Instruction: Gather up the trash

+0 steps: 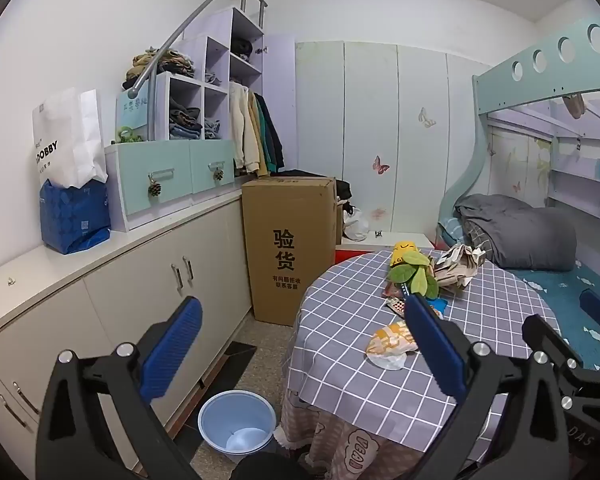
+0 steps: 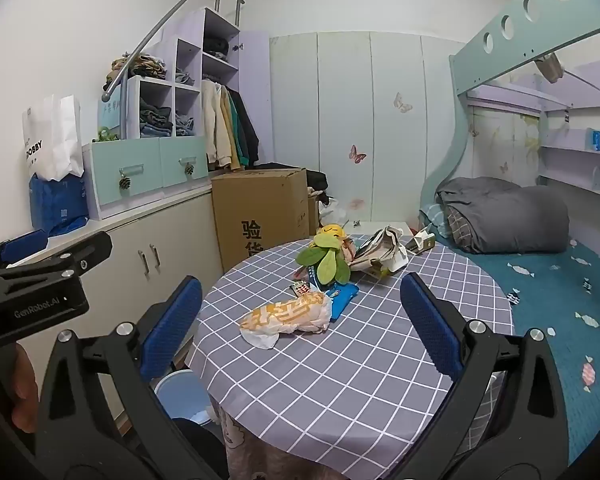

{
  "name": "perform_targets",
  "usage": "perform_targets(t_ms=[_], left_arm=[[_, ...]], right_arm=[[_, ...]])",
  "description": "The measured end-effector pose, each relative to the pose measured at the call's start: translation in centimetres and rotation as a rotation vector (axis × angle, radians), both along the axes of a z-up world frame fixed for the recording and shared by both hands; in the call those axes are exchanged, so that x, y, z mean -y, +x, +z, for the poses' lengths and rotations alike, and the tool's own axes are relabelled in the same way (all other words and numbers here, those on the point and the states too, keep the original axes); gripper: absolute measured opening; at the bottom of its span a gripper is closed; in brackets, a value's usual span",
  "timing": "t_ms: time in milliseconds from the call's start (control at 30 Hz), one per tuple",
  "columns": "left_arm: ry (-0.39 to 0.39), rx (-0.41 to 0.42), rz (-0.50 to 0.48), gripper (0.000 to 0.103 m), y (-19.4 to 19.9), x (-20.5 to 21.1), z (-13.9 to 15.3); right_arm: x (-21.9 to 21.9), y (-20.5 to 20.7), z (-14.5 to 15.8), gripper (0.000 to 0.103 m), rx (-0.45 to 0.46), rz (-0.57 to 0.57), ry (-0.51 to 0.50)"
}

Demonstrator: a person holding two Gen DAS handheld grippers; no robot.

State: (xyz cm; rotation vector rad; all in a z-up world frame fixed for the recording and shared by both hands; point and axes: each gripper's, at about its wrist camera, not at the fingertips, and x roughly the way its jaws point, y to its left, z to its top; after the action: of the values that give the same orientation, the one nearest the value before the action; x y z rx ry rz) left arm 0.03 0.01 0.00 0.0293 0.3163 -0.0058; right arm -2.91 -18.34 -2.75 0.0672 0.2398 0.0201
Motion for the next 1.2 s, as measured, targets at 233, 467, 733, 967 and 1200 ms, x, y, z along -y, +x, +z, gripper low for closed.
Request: perform_targets(t_ms=[233,467,733,967,1200], left_arm=[[0.001,0.000,-0.002,0.099,0.1,-0.1,0.0],[0.010,0.001,-0.007,0.099,0.3,0.2,0.0],[0.014,-0.004,-0.007,0.099,0.2,0.5,-0.4],[0.019,-0.011,-0.015,0.099,0.3,0.5,-0.5],[0.020,-0.014,-0.017,0.099,0.3,0.7,-0.6]], right_arm=[[0.0,0.0,-0.1,0.097,-0.001,-0.001,-0.002],[-0.1,-0.1,-0.4,0.097,0.000,0.005,-0.006],[-0.3,0.1,-0.4,0.097,-0.004,0.003,0.004],[-0.3,0.3,-1.3,0.097,-0.015,0.012,0.015],[-0.3,0.3,-1.4,0.097,-0.015,0.013,0.017]])
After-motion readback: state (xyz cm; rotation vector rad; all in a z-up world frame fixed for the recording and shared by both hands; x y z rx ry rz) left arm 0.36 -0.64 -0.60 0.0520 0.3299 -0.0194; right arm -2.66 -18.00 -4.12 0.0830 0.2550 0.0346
